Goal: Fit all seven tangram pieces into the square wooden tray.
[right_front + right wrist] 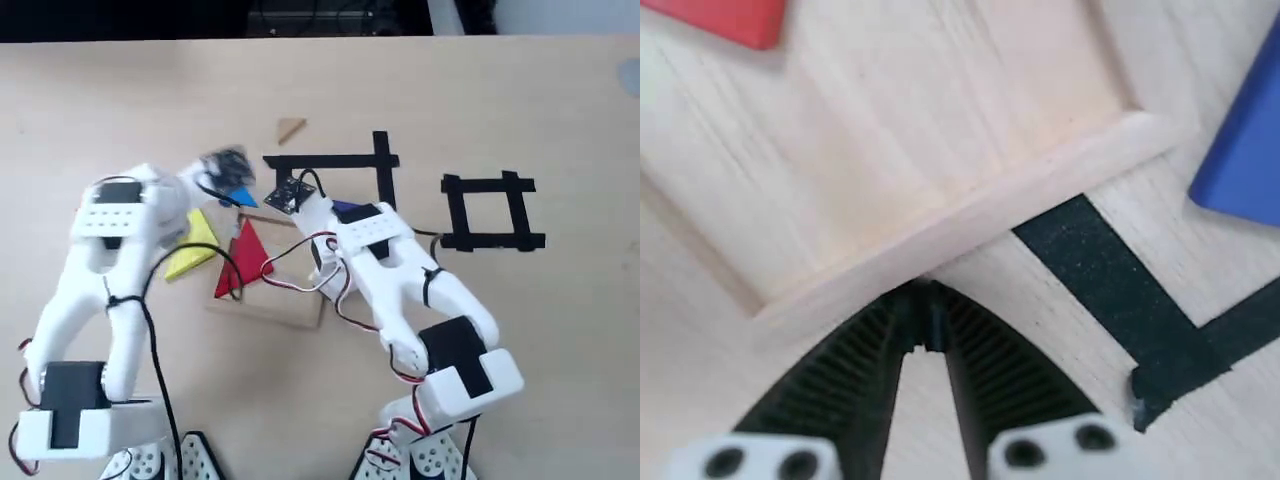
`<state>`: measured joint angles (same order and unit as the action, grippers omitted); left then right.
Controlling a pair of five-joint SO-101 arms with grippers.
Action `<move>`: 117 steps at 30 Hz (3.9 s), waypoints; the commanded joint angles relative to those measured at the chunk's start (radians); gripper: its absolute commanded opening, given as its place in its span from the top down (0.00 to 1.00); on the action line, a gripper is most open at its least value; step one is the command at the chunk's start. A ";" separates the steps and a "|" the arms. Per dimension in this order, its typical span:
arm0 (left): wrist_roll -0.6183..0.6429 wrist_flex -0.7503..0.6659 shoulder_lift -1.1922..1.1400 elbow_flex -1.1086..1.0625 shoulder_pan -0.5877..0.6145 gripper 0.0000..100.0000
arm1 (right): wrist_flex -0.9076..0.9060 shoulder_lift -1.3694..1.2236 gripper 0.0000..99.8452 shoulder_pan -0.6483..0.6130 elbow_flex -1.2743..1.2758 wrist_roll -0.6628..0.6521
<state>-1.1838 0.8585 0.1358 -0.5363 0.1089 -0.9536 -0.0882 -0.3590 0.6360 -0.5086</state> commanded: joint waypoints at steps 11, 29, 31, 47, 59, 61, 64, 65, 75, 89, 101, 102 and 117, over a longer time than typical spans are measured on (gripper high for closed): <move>0.017 -0.252 -0.252 0.031 0.177 0.81 | 0.011 0.004 0.99 -0.003 -0.015 -0.011; 0.037 -0.092 -0.275 0.054 -0.013 0.81 | 0.011 0.004 0.99 -0.003 -0.013 -0.011; 0.032 -0.081 -0.244 0.045 -0.016 0.81 | 0.011 0.004 0.99 -0.003 -0.013 -0.011; 0.192 -0.081 -0.149 -0.035 -0.171 0.81 | 0.011 0.004 0.99 -0.003 -0.013 -0.011; 0.267 -0.046 -0.057 -0.039 -0.245 0.81 | 0.011 0.004 0.99 -0.005 -0.016 -0.008; 0.267 -0.031 -0.046 -0.045 -0.278 0.81 | 0.011 0.004 0.99 -0.006 -0.016 -0.008; 0.316 -0.037 -0.037 -0.036 -0.300 0.81 | 0.011 0.004 0.99 -0.006 -0.016 -0.008; 0.324 -0.038 -0.034 -0.028 -0.308 0.81 | 0.011 0.004 0.99 -0.006 -0.016 -0.008; 0.436 0.127 0.253 0.067 -0.196 0.81 | 0.011 0.007 0.99 -0.005 -0.015 -0.005; 0.646 -0.273 0.448 -0.476 -0.053 0.81 | -0.135 0.153 0.99 -0.051 -0.163 0.087; 0.680 -0.319 0.440 -0.503 -0.071 0.81 | -0.121 0.148 0.99 -0.058 -0.196 0.086; 0.680 -0.350 0.440 -0.509 -0.044 0.81 | -0.107 0.148 0.99 -0.051 -0.185 0.086; 0.637 -0.436 0.439 -0.619 -0.024 0.81 | -0.160 -0.245 0.99 -0.041 -0.479 0.081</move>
<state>-0.5393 0.4427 0.5531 -1.1669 0.0798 -1.0886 -0.2309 -0.4143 0.3076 -0.4258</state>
